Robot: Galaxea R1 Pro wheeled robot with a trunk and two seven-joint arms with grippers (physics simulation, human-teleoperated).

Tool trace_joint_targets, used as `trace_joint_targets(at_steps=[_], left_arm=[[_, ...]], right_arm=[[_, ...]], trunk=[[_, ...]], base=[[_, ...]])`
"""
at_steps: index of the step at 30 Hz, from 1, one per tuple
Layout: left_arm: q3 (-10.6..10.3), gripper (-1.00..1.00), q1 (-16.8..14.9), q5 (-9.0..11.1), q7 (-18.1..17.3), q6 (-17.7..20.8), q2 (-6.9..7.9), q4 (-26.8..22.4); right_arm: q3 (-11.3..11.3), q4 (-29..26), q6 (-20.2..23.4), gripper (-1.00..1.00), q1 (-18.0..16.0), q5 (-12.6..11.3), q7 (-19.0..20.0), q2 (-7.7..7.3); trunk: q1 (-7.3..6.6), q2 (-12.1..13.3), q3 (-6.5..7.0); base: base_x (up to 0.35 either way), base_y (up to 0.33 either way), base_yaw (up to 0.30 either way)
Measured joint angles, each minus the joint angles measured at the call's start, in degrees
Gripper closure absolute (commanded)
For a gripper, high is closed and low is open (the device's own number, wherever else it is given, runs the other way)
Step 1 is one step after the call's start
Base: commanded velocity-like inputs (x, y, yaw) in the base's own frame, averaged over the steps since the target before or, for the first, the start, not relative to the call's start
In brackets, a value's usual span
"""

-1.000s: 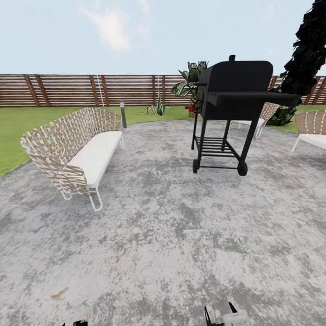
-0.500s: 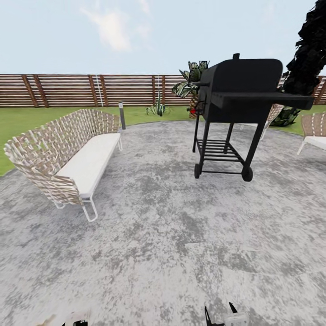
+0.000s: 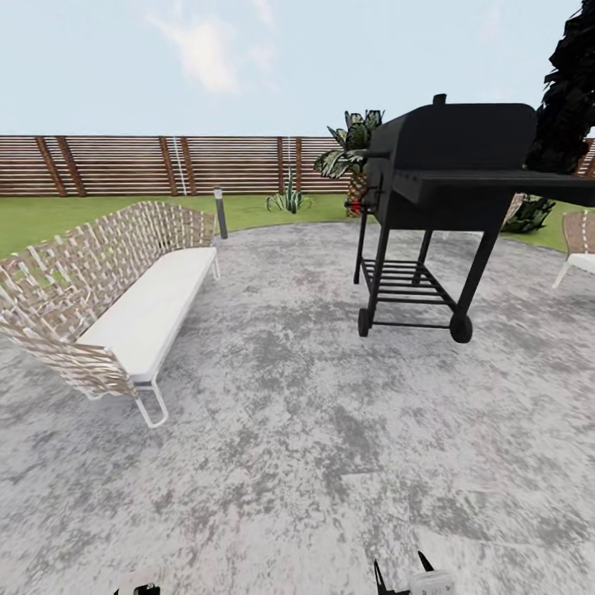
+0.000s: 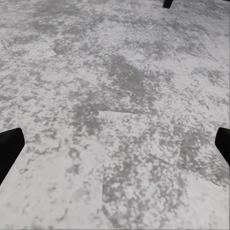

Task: Pick up the pesticide atomizer in the garden and spray insectifuge to fully cover both potted plants in the garden.

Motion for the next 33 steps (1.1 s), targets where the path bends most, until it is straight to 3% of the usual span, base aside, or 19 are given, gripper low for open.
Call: trace_joint_targets(at_steps=[33], left_arm=[[0.00,1.00,0.00,0.00,0.00,0.01,0.00,0.03]], right_arm=[[-0.10,-0.47,-0.17,-1.00,0.00,-0.19,-0.15,0.24]], trunk=[[0.00,0.00,0.00]], base=[[0.340,0.000,0.000]])
